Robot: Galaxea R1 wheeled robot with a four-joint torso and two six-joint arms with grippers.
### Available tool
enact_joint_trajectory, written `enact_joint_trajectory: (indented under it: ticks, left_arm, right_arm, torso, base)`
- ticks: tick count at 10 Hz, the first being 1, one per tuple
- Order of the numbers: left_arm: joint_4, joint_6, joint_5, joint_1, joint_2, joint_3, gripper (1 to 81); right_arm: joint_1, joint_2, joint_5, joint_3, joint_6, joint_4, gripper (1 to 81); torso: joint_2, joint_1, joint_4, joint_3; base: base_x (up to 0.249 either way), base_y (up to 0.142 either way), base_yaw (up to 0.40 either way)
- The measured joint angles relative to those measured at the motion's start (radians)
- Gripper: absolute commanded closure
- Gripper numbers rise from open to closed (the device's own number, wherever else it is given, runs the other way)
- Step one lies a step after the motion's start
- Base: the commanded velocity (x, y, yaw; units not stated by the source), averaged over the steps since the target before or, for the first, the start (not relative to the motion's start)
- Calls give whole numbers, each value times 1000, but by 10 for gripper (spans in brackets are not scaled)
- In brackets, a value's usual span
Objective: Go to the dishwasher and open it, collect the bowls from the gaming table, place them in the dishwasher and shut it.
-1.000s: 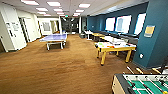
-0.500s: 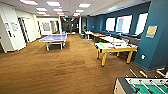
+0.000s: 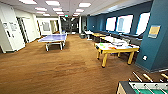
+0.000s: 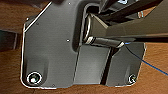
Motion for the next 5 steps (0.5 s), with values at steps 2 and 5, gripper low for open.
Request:
enact_joint_trajectory:
  ticks: [2, 5]
  left_arm:
    - [0, 0, 0, 0, 0, 0, 10]
    - [0, 0, 0, 0, 0, 0, 10]
  right_arm:
    - [0, 0, 0, 0, 0, 0, 10]
    - [0, 0, 0, 0, 0, 0, 10]
  torso:
    - [0, 0, 0, 0]
    - [0, 0, 0, 0]
  base:
    - [150, 0, 0]
    - [150, 0, 0]
